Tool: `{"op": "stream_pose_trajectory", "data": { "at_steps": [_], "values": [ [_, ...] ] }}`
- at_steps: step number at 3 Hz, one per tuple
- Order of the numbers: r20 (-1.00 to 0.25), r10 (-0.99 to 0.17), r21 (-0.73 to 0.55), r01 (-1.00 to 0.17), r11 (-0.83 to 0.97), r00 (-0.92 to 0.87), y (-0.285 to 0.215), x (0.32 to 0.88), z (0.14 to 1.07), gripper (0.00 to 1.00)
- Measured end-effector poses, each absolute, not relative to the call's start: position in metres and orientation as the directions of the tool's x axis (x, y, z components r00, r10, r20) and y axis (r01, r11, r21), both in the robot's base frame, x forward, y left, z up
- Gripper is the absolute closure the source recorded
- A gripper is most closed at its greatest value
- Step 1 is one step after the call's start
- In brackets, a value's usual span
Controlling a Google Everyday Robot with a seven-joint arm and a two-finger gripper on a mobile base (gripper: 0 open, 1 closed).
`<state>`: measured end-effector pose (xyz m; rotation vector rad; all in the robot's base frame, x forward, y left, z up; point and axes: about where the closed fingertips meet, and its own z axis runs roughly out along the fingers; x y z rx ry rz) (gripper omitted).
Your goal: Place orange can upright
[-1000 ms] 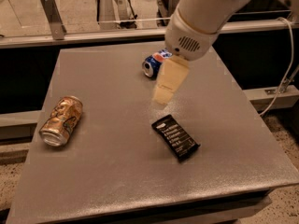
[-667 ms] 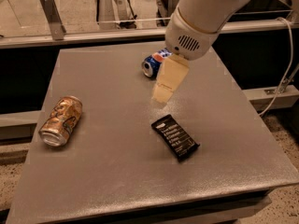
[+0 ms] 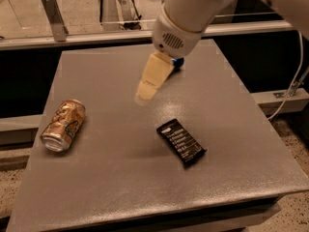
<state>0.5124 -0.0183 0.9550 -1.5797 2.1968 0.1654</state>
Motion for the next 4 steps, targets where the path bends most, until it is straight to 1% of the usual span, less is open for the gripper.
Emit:
{"op": "stream_pose_trajectory", "data": {
  "at_steps": [1,2,3,4],
  "values": [
    [-0.438,-0.847,-0.13,-0.911,0.391,-0.301,0.043,0.55,0.948,0.0],
    [-0.46,-0.8,-0.064,-0.884,0.464,-0.386,0.099,0.577,0.928,0.0],
    [-0.47,-0.733,-0.011,-0.828,0.561,-0.491,0.137,0.59,0.912,0.0],
    [-0.447,-0.681,-0.003,-0.761,0.649,-0.579,0.157,0.587,0.901,0.0]
  ]
}}
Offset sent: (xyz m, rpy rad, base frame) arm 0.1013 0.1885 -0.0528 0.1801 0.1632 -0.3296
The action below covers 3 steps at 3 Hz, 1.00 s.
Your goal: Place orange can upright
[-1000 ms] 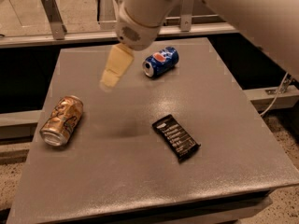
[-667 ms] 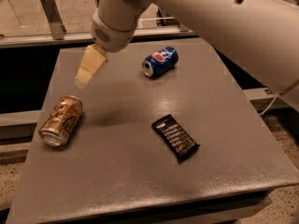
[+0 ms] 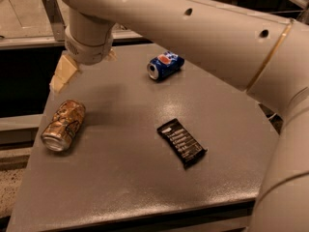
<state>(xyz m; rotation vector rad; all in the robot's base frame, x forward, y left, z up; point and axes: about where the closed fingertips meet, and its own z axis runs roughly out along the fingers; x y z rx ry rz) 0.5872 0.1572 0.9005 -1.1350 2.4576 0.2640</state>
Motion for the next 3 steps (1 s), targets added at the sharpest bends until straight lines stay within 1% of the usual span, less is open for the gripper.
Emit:
{"op": "stream_pose_trajectory", "data": {
  "at_steps": [1,2,3],
  "values": [
    [-0.418,-0.626,-0.006,-0.688,0.726,-0.658,0.1741,0.5738,0.8927,0.0],
    [-0.418,-0.566,0.028,-0.633,0.774,-0.71,0.1755,0.573,0.8926,0.0],
    [-0.386,-0.584,0.015,-0.638,0.77,-0.714,0.1808,0.5719,0.8923,0.0]
  ]
}}
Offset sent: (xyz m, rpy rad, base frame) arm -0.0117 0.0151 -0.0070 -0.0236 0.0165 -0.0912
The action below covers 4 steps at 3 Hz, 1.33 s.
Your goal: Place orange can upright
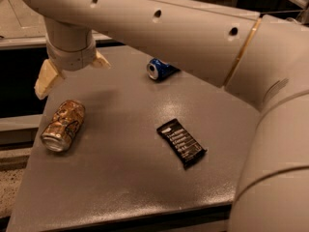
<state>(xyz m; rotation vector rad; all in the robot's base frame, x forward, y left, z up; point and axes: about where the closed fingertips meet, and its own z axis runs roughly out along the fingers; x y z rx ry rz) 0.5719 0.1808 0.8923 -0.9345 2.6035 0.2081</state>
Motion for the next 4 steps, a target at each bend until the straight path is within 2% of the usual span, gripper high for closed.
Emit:
{"op": "stream_pose_trajectory", "data": {
  "at_steps": [1,2,4],
  "values": [
    [-0.317,-0.565,0.029,-0.603,0.797,-0.762,0.193,0.558,0.881,0.0],
    [-0.235,-0.495,0.04,-0.517,0.855,-0.837,0.202,0.542,0.868,0.0],
    [-0.154,-0.386,0.0,-0.391,0.921,-0.91,0.217,0.513,0.849,0.0]
  ]
}}
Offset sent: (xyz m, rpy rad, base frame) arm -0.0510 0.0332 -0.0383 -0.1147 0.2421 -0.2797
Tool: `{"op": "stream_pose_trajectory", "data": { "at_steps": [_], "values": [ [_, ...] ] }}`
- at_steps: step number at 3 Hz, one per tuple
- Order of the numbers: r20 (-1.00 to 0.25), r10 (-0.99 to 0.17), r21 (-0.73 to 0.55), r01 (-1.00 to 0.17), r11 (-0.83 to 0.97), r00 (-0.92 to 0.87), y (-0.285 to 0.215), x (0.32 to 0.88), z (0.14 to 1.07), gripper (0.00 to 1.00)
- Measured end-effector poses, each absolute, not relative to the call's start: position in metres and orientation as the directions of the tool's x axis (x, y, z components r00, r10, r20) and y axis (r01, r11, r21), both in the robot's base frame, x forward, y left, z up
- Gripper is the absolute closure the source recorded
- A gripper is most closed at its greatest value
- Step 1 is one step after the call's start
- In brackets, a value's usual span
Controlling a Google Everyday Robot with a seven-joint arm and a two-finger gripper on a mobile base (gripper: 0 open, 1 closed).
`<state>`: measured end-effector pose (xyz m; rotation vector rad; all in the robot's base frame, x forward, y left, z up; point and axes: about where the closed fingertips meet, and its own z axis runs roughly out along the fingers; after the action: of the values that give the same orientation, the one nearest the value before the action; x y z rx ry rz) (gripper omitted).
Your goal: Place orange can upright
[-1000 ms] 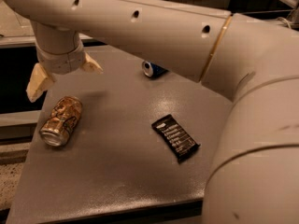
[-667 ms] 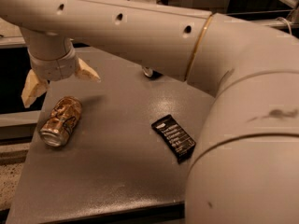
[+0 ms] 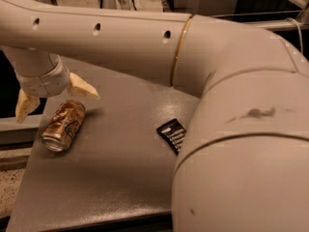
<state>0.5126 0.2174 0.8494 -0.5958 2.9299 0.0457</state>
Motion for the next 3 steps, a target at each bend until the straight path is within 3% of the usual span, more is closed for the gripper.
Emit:
{"op": "stream_pose_trajectory", "data": {
  "at_steps": [3],
  "values": [
    [-0.119,-0.258,-0.09,-0.248,0.965,-0.959,0.211,0.487,0.829,0.02]
  ]
}}
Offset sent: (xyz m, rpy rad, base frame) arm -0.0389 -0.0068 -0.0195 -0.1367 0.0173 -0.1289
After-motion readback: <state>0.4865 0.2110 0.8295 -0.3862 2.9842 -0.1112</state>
